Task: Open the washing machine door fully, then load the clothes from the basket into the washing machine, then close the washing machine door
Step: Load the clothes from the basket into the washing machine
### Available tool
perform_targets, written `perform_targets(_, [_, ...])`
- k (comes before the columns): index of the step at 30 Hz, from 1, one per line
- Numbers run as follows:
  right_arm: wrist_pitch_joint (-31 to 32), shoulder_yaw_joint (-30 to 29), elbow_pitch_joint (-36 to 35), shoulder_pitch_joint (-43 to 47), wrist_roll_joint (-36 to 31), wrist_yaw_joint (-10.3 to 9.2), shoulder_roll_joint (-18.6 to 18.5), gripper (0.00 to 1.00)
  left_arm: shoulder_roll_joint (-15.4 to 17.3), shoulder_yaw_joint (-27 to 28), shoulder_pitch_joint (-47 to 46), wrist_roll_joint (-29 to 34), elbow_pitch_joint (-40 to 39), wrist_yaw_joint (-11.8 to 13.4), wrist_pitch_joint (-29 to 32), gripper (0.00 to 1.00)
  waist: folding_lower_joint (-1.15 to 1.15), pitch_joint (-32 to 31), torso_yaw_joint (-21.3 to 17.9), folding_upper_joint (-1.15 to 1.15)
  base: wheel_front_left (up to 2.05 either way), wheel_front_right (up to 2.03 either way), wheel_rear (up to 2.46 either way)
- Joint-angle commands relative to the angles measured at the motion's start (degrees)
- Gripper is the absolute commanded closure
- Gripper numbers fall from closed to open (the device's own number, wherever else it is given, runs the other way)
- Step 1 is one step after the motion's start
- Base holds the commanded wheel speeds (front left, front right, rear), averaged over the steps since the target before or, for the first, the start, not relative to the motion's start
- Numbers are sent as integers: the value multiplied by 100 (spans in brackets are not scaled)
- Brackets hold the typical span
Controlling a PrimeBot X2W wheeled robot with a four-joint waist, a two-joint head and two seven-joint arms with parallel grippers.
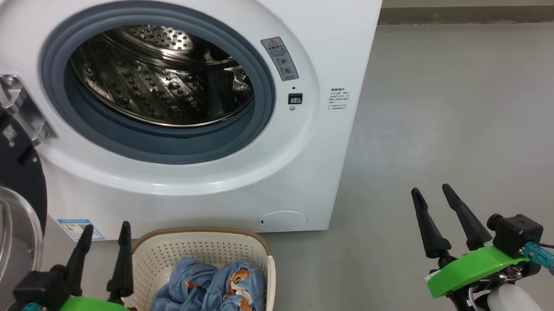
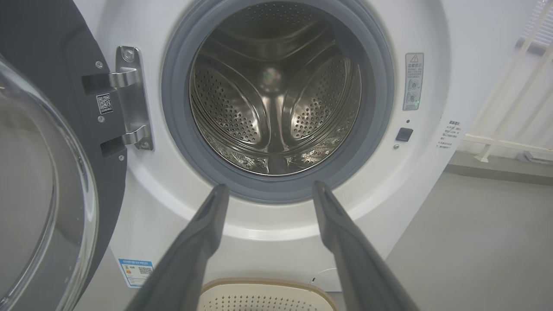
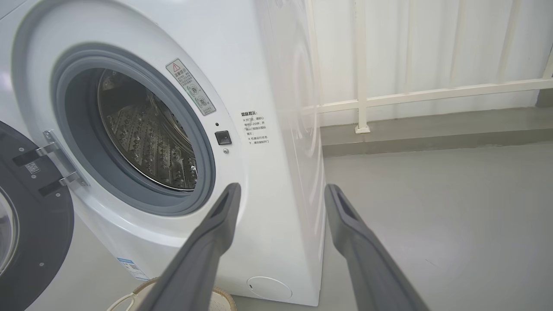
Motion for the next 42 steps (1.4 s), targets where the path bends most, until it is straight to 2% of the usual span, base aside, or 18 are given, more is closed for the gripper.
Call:
perform_targets(1, [-60, 74, -125, -94, 30, 26, -47, 0, 137, 190, -238, -18, -103, 55, -50, 0, 0, 25, -9, 0, 0, 0, 0])
perform_targets(12, [-60, 10, -173, -155, 22, 26, -29, 0, 145, 74, -402, 27, -10, 58, 1, 0, 0, 417, -111, 0, 0, 0, 0])
perform_targets(24, [-60, -103, -199, -376, 38, 26, -34, 0, -24, -217, -932, 90, 511, -29, 146, 0, 0, 1279, -243, 0, 0, 0, 0])
perform_targets(32, [-60, -132, -222, -594, 55, 26, 9, 0, -129, -420, -1364, 75, 1083, -219, 329, 0, 0, 1874, -325, 0, 0, 0, 0])
perform_targets(42, [-60, -125, -277, -935, 62, 26, 34, 0, -274, -655, -2124, 8, 2403, -632, 559, 0, 0, 2682, -498, 0, 0, 0, 0])
